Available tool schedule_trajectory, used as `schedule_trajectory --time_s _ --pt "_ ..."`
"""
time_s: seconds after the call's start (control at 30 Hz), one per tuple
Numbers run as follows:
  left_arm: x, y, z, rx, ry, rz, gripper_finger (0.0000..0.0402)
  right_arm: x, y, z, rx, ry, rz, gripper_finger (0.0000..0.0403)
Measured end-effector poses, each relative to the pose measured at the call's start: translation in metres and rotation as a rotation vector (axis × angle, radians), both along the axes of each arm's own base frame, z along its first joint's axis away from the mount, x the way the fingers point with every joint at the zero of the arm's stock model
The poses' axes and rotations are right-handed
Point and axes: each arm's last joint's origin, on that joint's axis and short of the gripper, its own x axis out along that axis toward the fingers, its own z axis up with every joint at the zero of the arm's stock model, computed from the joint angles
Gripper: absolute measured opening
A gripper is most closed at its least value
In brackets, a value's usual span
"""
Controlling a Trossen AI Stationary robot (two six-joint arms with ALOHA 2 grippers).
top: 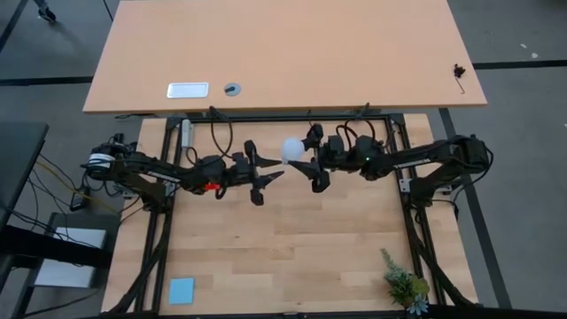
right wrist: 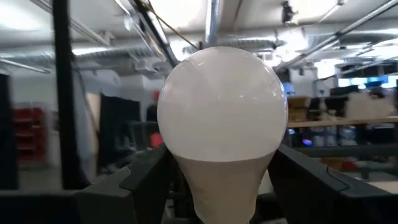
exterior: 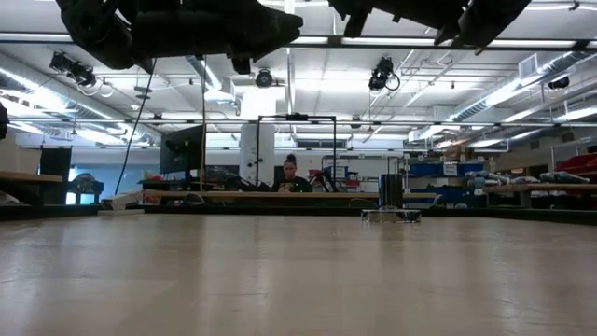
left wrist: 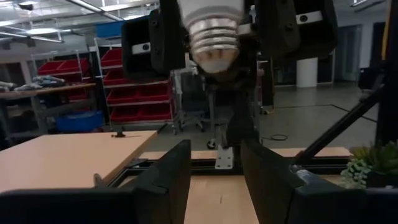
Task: Screw lightbulb
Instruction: Insert the white lightbulb into the silver lamp
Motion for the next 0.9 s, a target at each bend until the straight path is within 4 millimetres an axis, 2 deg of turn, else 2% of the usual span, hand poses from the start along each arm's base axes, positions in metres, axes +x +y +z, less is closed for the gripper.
schedule_trajectory --time_s 0.4,0.6,0.7,0.9 --pt "0.000 0.001 -0.004 -0.004 0.044 0.048 0.0149 -0.033 -0.017 0.007 -0.072 0.325 -0.250 0.0257" --pt "0.001 0.002 -0.006 -0.007 0.061 0.073 0.0148 -0.048 -0.021 0.009 -0.083 0.418 -0.328 0.0255" --pt "0.001 0.002 -0.006 0.004 0.063 0.076 0.0148 -0.055 -0.024 0.002 -0.084 0.451 -0.369 0.0248" --pt "0.001 0.002 -0.006 0.010 0.065 0.077 0.0148 -0.075 -0.029 -0.032 -0.034 0.487 -0.402 0.0240"
